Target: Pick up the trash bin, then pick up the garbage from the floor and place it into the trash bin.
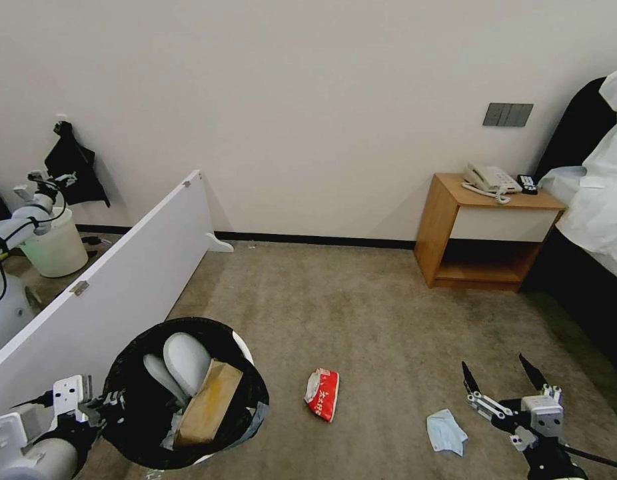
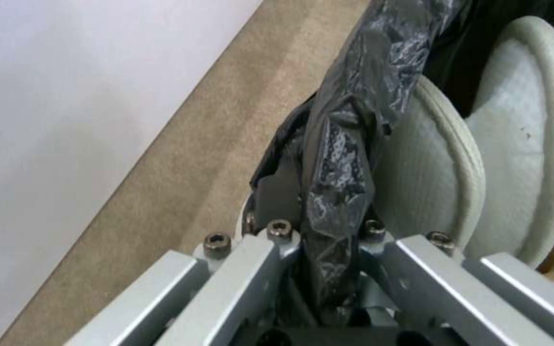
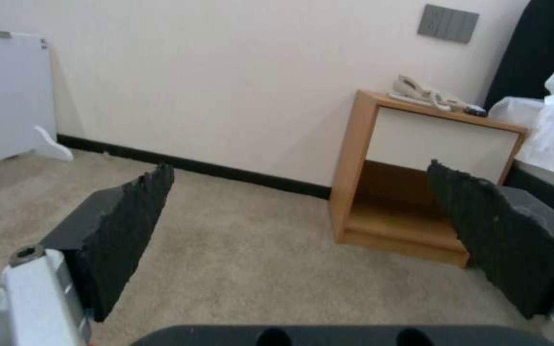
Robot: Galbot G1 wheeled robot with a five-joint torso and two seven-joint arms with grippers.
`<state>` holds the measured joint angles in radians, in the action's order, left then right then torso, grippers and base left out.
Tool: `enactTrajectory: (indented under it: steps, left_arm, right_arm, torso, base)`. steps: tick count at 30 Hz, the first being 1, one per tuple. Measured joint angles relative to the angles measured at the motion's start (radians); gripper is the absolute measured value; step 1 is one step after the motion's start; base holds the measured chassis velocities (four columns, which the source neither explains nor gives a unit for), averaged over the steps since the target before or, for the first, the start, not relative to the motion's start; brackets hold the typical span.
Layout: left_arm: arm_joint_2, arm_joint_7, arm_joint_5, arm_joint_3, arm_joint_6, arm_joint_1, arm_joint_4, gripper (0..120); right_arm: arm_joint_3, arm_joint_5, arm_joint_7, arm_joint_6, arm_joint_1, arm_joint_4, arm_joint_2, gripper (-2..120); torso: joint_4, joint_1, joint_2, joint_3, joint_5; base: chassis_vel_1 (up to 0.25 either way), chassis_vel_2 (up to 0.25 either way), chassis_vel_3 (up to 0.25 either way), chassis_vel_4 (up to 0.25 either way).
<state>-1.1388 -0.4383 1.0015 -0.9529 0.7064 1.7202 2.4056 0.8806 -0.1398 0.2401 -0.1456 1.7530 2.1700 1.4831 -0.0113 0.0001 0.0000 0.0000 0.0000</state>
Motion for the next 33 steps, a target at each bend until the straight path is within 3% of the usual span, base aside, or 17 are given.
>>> enactTrajectory:
  steps: [33]
  left_arm:
    - [0.002,0.001,0.002,-0.001,-0.003,-0.001,-0.001,3]
  right_arm:
    - [0.003,-0.019,0.012,0.003,-0.002,-0.001,-0.002,100]
  torso:
    - [0.0000,0.000,0.000,0.000,0.0000]
  base:
    - [0.000,0.000,0.000,0.000]
